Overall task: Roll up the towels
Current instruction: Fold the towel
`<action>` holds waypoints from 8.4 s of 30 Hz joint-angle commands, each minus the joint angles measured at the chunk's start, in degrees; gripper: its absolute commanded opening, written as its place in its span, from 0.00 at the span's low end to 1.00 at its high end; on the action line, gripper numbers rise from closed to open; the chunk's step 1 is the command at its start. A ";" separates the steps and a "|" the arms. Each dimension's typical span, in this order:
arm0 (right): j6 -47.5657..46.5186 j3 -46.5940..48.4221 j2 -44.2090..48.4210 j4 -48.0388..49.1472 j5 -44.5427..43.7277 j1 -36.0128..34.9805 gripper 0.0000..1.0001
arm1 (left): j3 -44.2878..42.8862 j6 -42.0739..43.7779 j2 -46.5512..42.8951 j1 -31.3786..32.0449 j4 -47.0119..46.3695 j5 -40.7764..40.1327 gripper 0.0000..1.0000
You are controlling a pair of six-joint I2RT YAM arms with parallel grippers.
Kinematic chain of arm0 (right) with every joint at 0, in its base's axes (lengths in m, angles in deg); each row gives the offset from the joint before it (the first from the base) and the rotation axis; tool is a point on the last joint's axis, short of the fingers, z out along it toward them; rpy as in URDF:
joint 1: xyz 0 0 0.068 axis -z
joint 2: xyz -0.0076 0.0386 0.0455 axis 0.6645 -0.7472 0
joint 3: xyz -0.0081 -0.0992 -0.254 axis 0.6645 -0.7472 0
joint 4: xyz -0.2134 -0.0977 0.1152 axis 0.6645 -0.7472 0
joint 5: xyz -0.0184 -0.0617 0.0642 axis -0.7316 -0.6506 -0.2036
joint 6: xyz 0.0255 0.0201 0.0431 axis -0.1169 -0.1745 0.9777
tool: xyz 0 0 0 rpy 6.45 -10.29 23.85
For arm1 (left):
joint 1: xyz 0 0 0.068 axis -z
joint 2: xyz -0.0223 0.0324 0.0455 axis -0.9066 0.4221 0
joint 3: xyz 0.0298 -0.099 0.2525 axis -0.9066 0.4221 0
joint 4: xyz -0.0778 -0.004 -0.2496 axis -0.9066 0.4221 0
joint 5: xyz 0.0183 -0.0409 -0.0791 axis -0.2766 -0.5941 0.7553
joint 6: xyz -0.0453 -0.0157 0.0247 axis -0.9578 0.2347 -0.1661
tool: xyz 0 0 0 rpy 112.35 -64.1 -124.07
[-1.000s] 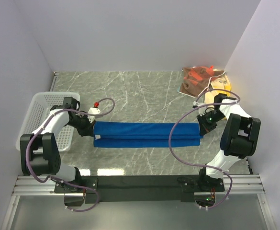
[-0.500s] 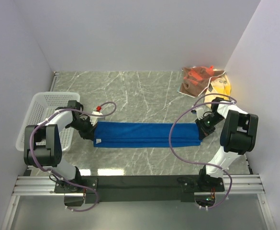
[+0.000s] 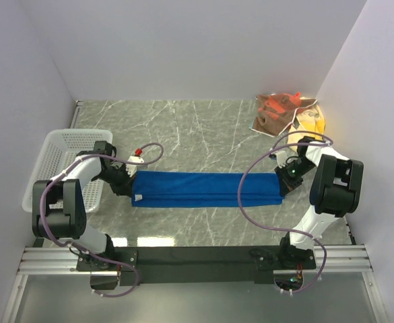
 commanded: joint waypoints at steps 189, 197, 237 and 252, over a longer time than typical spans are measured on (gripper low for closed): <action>2.28 27.80 -13.34 2.05 -6.12 -6.09 0.57 | -24.97 -13.87 20.41 2.90 -7.15 -5.36 0.43; 21.18 29.05 -6.40 -2.53 -1.20 -0.90 0.56 | -22.69 -23.98 10.92 2.81 -10.22 -3.69 0.64; 40.63 4.77 -2.70 9.96 -11.91 -1.97 0.00 | -20.93 -34.53 -3.68 2.72 -14.01 -0.96 0.68; 31.83 14.62 3.10 -7.09 8.19 1.06 0.00 | -23.66 -39.63 0.28 2.72 -10.40 4.30 0.99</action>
